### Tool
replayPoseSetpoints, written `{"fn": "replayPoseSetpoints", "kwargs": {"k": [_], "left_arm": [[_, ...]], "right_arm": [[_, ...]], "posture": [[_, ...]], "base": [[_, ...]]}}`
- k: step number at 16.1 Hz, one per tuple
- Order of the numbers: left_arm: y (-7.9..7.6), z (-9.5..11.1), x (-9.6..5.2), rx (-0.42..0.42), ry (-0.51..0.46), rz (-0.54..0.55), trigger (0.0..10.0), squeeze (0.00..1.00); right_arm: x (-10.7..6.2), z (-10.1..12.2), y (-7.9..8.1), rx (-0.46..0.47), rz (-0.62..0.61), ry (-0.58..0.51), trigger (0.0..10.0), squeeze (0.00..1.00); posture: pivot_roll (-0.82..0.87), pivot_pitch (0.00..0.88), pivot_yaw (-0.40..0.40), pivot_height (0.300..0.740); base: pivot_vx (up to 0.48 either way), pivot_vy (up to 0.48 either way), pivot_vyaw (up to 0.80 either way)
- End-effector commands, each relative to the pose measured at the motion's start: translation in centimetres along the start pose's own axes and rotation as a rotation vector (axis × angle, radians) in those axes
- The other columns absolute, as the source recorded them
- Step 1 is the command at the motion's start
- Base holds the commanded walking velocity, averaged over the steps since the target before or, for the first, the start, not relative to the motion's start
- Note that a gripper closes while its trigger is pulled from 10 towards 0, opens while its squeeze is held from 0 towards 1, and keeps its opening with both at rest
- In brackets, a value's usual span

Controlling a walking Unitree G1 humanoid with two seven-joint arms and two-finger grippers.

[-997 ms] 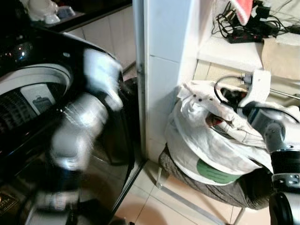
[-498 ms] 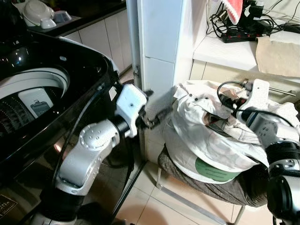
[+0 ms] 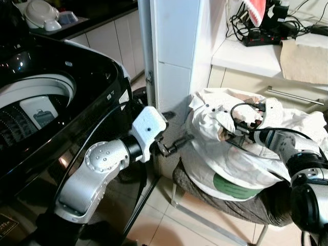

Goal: Clothes washing

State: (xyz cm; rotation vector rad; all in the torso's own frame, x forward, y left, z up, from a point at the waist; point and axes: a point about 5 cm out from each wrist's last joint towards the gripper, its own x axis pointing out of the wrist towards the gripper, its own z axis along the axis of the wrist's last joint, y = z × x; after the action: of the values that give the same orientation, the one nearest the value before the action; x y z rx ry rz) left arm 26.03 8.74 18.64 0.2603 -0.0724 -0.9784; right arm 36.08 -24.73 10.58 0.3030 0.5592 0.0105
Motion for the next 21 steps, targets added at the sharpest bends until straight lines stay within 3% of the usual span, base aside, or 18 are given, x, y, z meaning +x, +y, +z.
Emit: {"fn": "replayPoseSetpoints", "kwargs": {"k": [1,21], "left_arm": [[-0.3,0.1,-0.1,0.001,0.005,-0.028,10.0,0.0],[0.1,-0.2,0.1,0.025,0.029,0.002,10.0,0.0]], "right_arm": [[0.2,-0.3,0.4,0.045,0.024,0.019,0.3,0.0],[-0.1,0.9,0.2,0.077,0.065,-0.037,0.0,0.0]], "posture": [[-0.01,0.0,0.045,0.74],[-0.02,0.0,0.05,0.74]], "base": [[0.0,0.0,0.0],[0.0,0.0,0.0]]}}
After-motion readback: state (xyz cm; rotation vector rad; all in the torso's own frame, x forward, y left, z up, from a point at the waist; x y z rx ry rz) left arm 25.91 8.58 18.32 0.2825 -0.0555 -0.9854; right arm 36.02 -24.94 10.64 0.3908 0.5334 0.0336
